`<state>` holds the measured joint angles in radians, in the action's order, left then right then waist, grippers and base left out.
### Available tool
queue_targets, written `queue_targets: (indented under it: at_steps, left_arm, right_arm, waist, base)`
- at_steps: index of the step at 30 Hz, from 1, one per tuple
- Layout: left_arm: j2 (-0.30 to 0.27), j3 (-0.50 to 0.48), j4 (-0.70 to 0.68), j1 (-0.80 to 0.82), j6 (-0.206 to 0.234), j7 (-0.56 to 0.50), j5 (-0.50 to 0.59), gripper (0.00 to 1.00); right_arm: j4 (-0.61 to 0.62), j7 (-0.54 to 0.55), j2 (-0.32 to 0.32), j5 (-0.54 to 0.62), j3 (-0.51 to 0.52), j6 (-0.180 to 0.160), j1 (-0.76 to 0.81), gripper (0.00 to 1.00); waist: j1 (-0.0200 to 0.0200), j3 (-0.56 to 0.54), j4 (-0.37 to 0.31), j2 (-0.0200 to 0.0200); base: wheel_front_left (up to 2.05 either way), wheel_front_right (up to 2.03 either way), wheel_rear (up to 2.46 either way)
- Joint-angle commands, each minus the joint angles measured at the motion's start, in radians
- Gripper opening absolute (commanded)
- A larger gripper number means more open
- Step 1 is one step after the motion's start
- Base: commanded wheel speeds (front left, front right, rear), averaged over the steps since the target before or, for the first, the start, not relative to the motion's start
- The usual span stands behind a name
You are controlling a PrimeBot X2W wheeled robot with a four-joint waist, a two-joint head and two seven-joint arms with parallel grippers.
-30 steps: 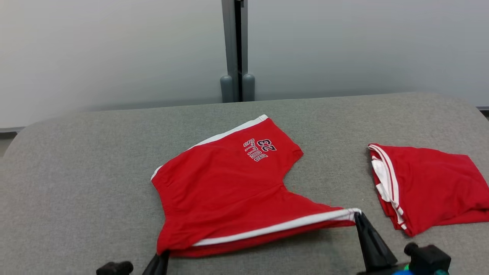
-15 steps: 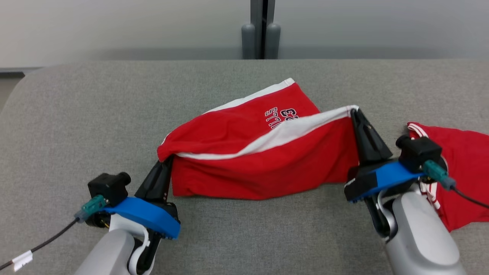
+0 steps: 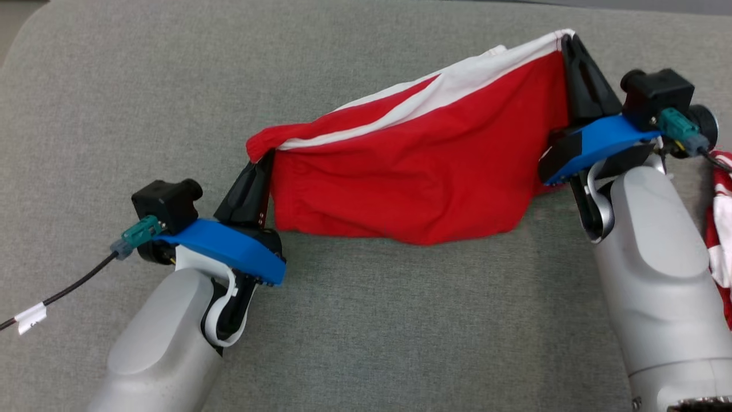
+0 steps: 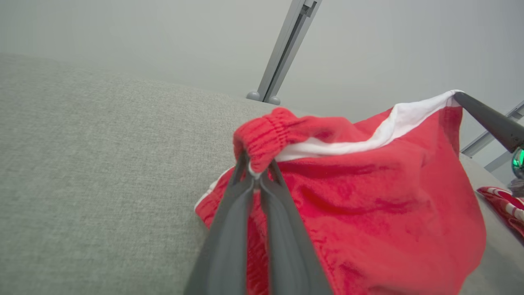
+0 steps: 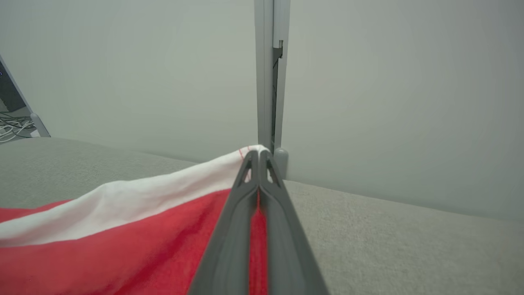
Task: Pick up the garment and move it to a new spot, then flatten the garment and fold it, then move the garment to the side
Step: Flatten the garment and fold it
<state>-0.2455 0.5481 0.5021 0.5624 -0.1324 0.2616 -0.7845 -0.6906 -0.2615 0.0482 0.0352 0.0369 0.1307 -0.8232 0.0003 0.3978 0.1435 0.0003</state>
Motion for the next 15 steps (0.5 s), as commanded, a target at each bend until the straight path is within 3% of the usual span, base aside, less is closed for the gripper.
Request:
queue_targets:
  at_steps: [1, 7, 15]
  left_arm:
    - [0.005, 0.004, 0.001, 0.036, 0.003, 0.004, -0.006, 0.0]
    - [0.026, -0.035, 0.033, 0.07, 0.003, 0.005, 0.006, 0.0]
    - [0.041, -0.016, 0.045, 0.077, 0.003, 0.004, 0.005, 0.0]
  right_arm:
    - [-0.018, -0.005, 0.005, 0.018, 0.009, 0.0, -0.045, 0.0]
    - [-0.101, -0.004, 0.005, 0.095, 0.048, 0.0, -0.136, 0.0]
    - [-0.168, -0.004, 0.005, 0.171, 0.123, 0.0, -0.174, 0.0]
  waist:
    - [-0.0003, 0.042, 0.038, -0.0003]
    - [-0.0003, 0.077, 0.058, -0.0003]
    - [-0.0003, 0.092, 0.07, -0.0003]
  base:
    - [0.0, 0.0, 0.0]
    - [0.0, 0.0, 0.0]
    - [0.0, 0.0, 0.0]
